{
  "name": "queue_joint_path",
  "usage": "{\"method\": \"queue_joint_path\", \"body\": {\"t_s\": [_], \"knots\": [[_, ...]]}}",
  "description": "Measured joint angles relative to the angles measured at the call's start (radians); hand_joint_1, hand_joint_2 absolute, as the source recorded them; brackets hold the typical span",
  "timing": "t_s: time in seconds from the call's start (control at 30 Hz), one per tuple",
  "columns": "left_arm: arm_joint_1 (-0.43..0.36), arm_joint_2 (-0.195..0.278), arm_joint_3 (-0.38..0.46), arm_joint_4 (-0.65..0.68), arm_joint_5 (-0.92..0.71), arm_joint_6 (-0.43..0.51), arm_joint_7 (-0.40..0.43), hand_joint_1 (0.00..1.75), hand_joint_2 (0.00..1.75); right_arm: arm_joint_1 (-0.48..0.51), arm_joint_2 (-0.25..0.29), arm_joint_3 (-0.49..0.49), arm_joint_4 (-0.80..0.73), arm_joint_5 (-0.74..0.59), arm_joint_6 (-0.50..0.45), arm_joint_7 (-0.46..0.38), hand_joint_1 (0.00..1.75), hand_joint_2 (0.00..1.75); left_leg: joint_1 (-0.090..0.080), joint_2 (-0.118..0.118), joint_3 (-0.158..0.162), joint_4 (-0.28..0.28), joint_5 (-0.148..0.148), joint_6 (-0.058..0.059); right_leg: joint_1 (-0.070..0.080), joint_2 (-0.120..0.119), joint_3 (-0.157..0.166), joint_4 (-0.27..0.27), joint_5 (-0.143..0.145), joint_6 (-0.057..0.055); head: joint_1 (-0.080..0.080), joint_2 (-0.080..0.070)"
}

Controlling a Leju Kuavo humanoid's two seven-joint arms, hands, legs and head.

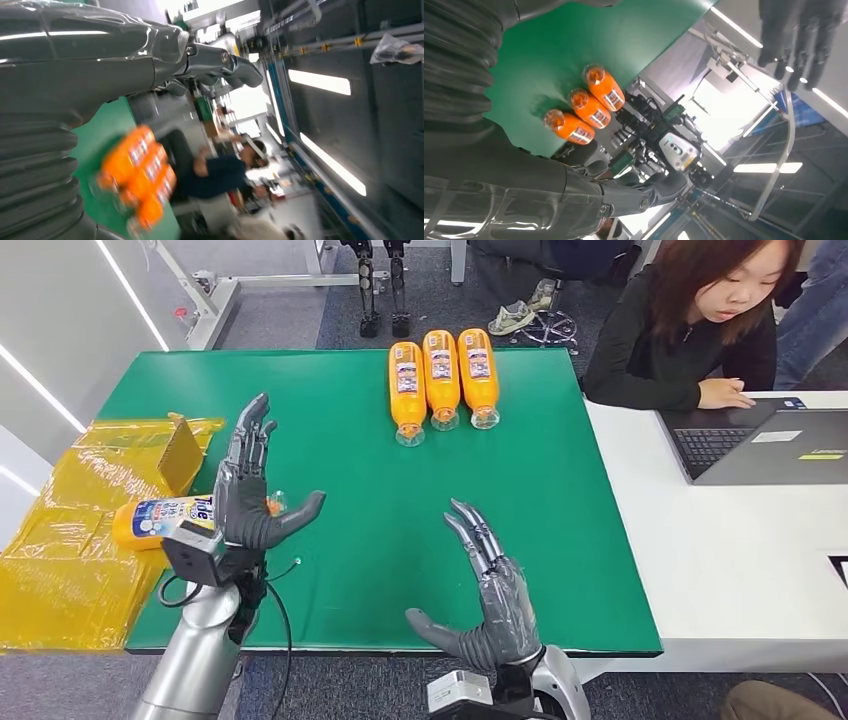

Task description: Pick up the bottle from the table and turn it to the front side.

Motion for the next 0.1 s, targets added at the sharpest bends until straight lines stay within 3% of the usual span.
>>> {"method": "queue_joint_path", "body": {"t_s": [0.1], "knots": [[0.047,0.002,-0.036,-0.101,0.146,-0.093,0.02,0.0,1.75,0.003,-0.006,-0.028,-0.008,-0.004,-0.015,-0.002,0.0,1.75,0.0,0.0,0.0,0.0,0.0,0.001,0.0,-0.001,0.0,0.0,0.0,0.0,0.0,0.0]]}}
